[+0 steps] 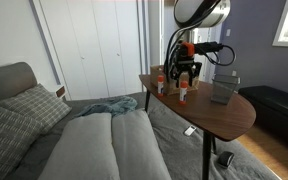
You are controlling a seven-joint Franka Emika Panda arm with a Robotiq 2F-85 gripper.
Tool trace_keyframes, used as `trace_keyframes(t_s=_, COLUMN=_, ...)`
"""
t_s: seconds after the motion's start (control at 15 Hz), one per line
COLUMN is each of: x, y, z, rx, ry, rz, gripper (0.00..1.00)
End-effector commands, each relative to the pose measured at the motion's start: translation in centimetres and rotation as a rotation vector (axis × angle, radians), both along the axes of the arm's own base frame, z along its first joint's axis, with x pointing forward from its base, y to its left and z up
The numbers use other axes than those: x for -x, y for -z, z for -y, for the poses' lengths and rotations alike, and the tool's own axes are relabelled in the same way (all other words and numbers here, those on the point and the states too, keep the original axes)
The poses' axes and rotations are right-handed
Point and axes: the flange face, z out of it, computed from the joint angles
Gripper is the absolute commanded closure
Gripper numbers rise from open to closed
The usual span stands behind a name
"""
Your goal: Remove the paper glue stick from the desktop pen and pencil basket facing up bottom, flip the desktop pen and pencil basket to make it stand upright and move the paper glue stick inside the desktop pen and pencil basket
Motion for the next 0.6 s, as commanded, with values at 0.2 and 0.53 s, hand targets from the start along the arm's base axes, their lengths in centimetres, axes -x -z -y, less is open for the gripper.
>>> trace_keyframes(t_s=0.2, x=-0.8, y=-1.2, z=0.3, rx=-0.002, ry=-0.003, rz=-0.009, gripper=0.90)
trace_keyframes(t_s=0.53, x=-1.1, y=-1.8, z=0.7, rx=0.002, ry=0.018, rz=-0.012, gripper=1.00)
